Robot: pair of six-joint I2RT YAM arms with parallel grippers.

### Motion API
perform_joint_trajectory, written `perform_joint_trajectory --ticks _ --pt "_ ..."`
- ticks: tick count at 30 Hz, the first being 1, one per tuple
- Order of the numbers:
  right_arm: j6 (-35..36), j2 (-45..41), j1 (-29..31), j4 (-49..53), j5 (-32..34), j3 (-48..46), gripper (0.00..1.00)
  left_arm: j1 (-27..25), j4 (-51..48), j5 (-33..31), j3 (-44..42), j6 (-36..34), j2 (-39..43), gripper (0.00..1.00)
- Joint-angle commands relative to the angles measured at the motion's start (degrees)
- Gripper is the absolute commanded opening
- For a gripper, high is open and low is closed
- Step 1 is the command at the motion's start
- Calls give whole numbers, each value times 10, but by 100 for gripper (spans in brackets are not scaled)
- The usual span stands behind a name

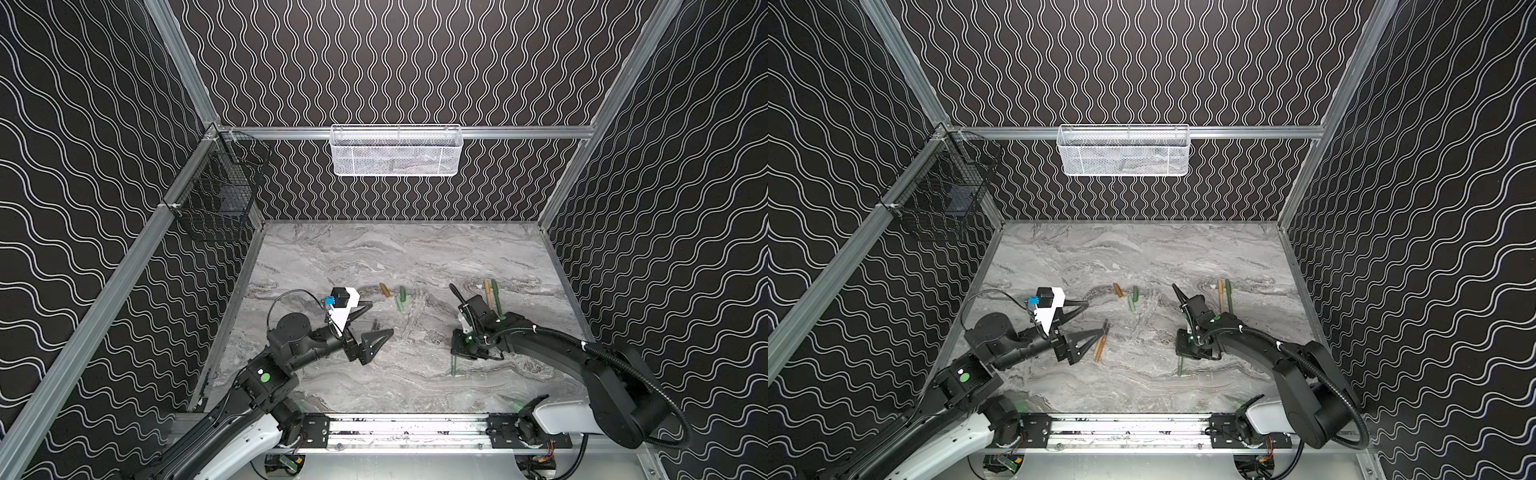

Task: Insert the pens into the pen caps
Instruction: 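Lift the green pen toward the left gripper while the left gripper opens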

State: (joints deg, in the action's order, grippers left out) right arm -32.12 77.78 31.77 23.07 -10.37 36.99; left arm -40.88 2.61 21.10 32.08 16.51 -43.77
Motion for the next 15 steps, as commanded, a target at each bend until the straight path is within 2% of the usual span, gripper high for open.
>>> perform_joint_trajectory --ticks 1,5,15 --pt "53 -22 1 -112 -22 -2 8 1 71 25 -6 17 -20 99" --pt "74 -45 1 -170 -61 -1 9 1 99 50 -6 22 -50 99" --pt "61 -130 1 -388 -281 19 11 1 122 104 5 20 -97 97"
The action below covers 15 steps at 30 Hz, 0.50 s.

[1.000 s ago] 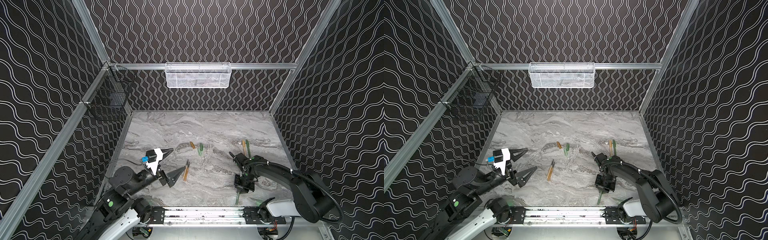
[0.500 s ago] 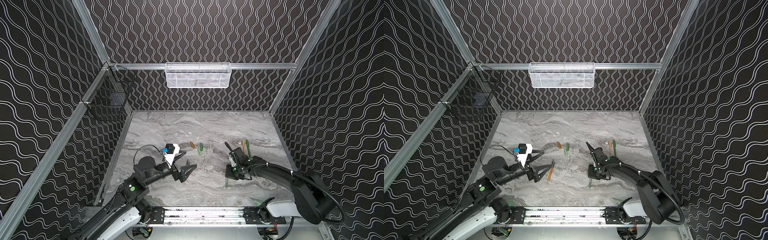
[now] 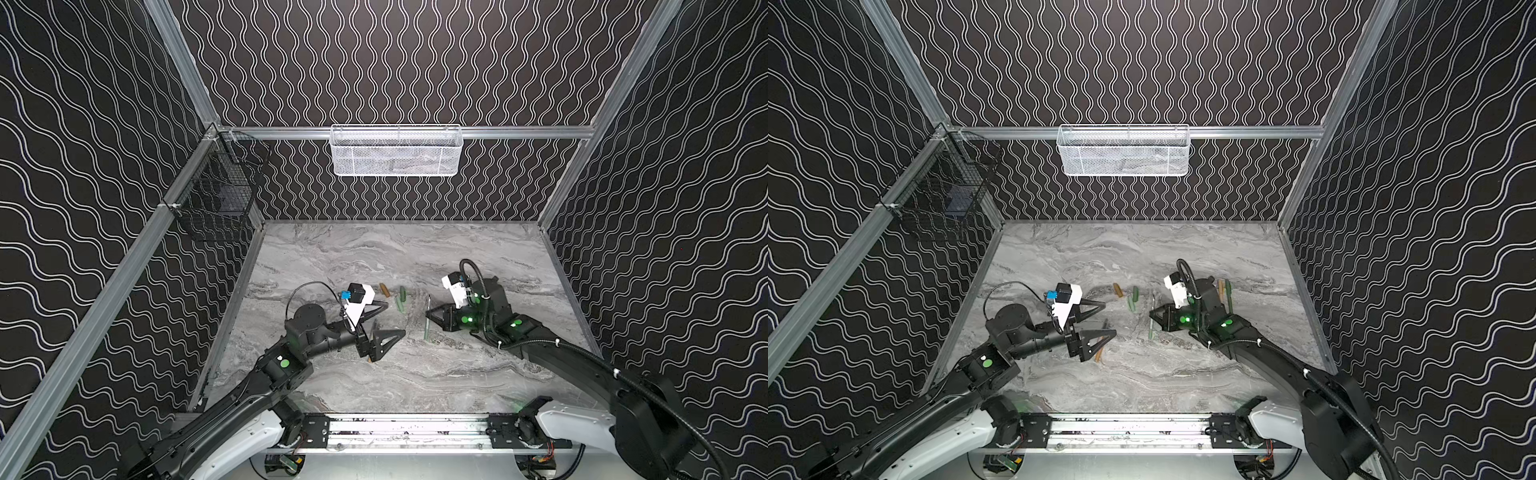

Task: Insert the pens into the pen caps
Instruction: 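Lift the green pen toward the left gripper while the left gripper opens, then close the left gripper on the green pen held by the right gripper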

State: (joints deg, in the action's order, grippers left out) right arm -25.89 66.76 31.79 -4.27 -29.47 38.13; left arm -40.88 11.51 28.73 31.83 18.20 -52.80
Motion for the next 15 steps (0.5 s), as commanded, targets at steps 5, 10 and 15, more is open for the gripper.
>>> perform_joint_trajectory --ticks 5,10,15 --pt "-5 -31 1 -170 -193 41 12 0 54 70 14 11 -23 95" --pt "-43 -33 6 -256 -259 43 13 0 80 102 19 22 -42 91" --pt "-31 -23 23 -260 -281 57 13 0 100 134 26 26 -52 89"
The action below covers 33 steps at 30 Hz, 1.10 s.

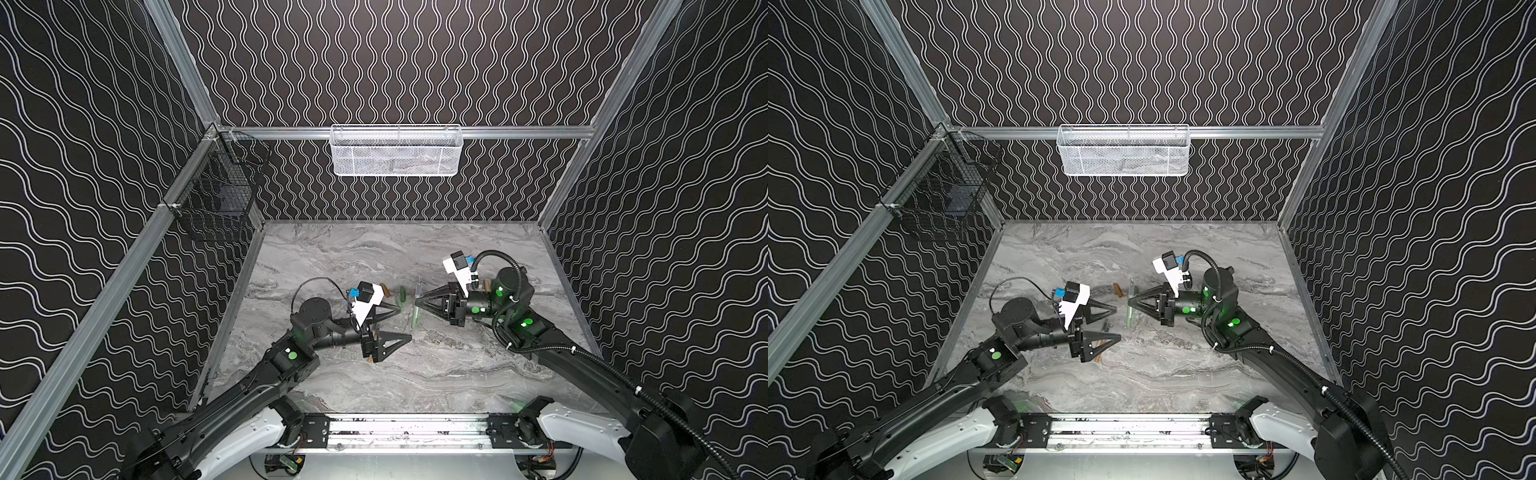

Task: Insert the pens into the pen caps
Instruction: 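Close the left gripper on the green pen held by the right gripper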

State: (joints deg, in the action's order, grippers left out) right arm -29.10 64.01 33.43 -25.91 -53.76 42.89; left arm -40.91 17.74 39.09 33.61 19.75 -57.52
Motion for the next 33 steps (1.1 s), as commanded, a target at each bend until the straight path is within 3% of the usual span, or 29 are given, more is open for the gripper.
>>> perform_joint_trajectory --ticks 1,7,14,20,23,28,33 --pt "-3 7 10 -53 -42 10 13 1 37 35 11 10 -10 88" --pt "-38 33 42 -126 -75 19 13 0 49 56 19 17 -29 79" --pt "-46 37 62 -181 -71 14 13 0 55 67 23 18 -32 34" --pt "-34 39 67 -180 -66 13 14 0 38 50 23 10 -25 6" --pt "-28 44 67 -154 -43 15 23 0 13 25 25 14 -19 0" --pt "0 53 58 -40 39 37 56 2 -159 -69 62 -16 4 0" --pt "32 77 28 98 119 61 64 8 -380 -154 131 -59 20 0"
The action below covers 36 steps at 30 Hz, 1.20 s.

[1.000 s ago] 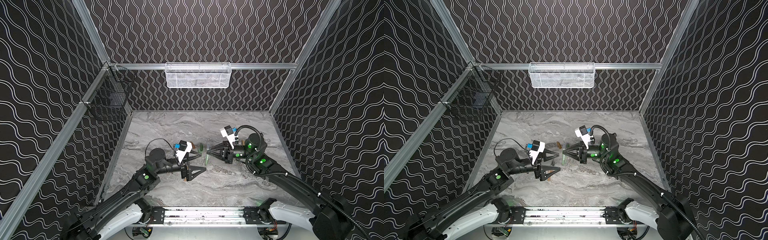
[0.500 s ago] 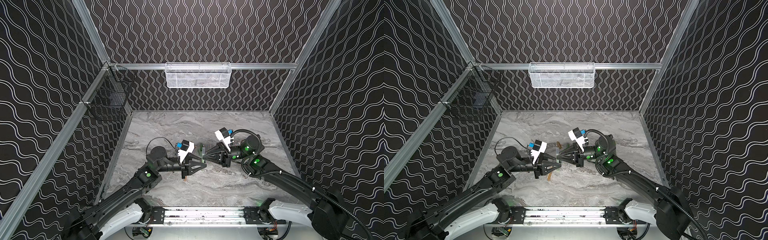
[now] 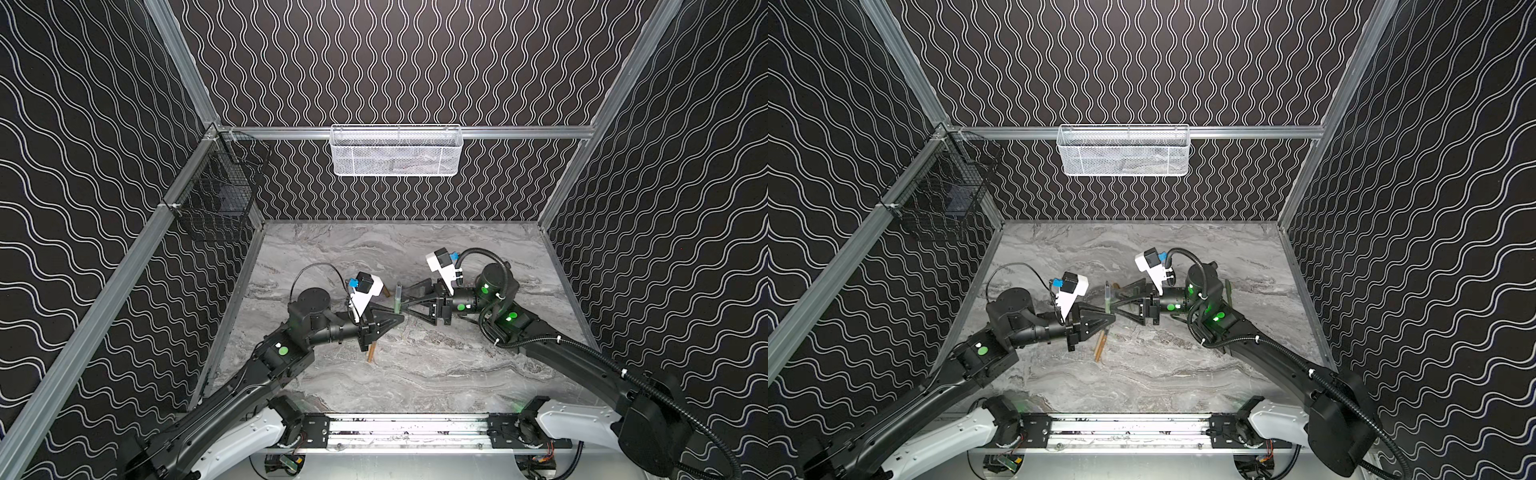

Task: Insert the pens into the pen caps
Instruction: 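Close the left gripper on the green pen held by the right gripper, then open the right gripper and move it down to the green cap, then grasp the green cap on the table with the right gripper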

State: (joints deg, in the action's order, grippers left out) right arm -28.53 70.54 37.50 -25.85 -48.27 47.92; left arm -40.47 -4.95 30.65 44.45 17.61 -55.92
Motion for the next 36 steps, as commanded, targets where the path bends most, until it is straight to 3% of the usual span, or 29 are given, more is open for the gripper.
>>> perform_joint_trajectory --ticks 1,8,11,15,21,36 --pt "25 24 -20 123 89 16 65 4 -187 -79 33 -47 8 0" --pt "0 164 -56 338 242 122 64 8 -283 -118 45 -100 76 0" --pt "16 227 -56 384 271 168 63 8 -278 -88 31 -113 107 0" --pt "43 319 -57 443 316 238 62 8 -270 -2 24 -130 115 0" --pt "63 435 -56 496 347 327 57 8 -264 59 18 -137 98 0" --pt "77 554 -38 562 407 449 51 8 -266 36 17 -140 119 0"
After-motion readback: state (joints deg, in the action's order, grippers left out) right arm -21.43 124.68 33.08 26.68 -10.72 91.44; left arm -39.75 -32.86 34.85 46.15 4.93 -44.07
